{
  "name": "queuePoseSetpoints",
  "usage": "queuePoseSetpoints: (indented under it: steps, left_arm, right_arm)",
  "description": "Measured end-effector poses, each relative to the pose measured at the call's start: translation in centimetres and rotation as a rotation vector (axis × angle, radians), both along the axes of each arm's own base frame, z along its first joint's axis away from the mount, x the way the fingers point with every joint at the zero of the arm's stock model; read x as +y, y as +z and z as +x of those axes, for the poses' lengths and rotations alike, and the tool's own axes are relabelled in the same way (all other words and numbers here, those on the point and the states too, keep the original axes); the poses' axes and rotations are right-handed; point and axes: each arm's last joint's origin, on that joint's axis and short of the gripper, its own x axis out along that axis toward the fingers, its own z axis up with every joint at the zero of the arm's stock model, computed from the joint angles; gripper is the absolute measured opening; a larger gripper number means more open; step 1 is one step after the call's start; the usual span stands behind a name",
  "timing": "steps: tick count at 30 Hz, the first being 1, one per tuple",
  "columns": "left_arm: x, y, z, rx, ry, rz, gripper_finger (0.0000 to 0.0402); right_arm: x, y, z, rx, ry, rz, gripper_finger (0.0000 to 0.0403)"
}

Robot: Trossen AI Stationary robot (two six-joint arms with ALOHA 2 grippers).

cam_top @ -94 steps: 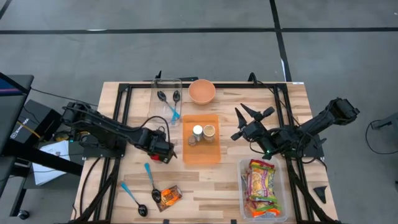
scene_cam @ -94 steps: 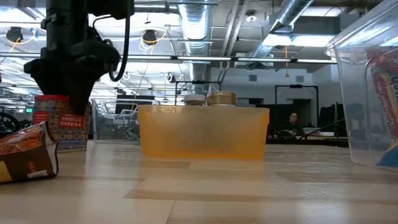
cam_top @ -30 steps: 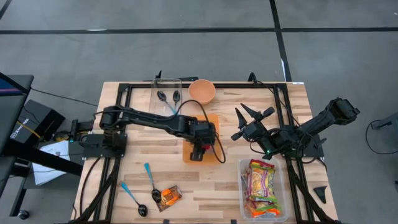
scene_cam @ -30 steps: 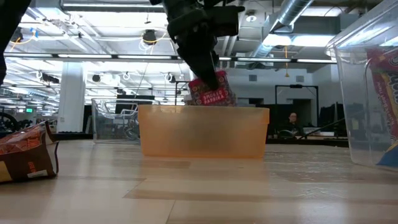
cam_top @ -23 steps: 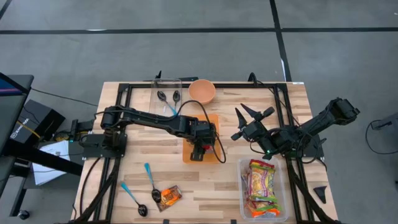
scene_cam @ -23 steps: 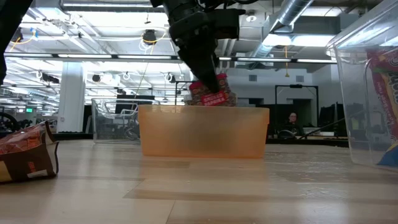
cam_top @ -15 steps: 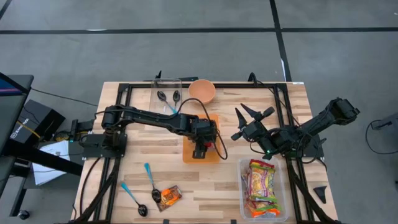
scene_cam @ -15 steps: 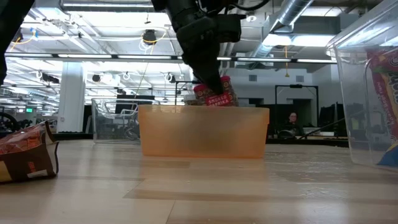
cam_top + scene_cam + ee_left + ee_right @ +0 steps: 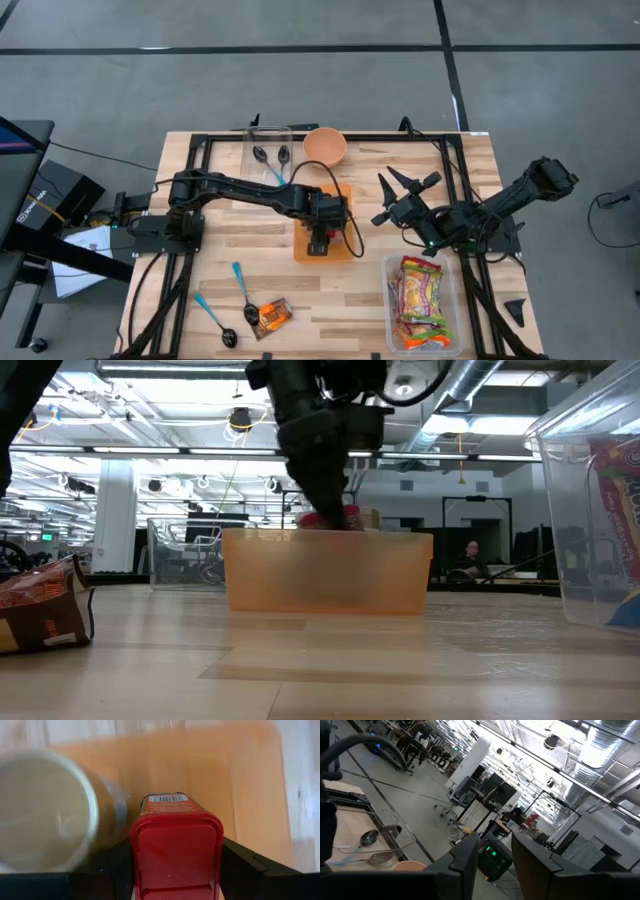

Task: Pick & Place Food Item
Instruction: Put the red seasoning can into the orange bin

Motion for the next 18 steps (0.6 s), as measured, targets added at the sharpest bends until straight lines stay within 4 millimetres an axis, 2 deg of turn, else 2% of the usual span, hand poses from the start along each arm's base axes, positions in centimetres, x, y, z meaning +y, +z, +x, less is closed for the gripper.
queuePoseSetpoints:
  steps: [18]
  left_arm:
    - [0.04,-0.43,-0.93,0.109,0.012,-0.006,0.0209]
  right_arm:
    - [-0.01,0.00,-0.01,0.002,-0.002,0.001,0.0115]
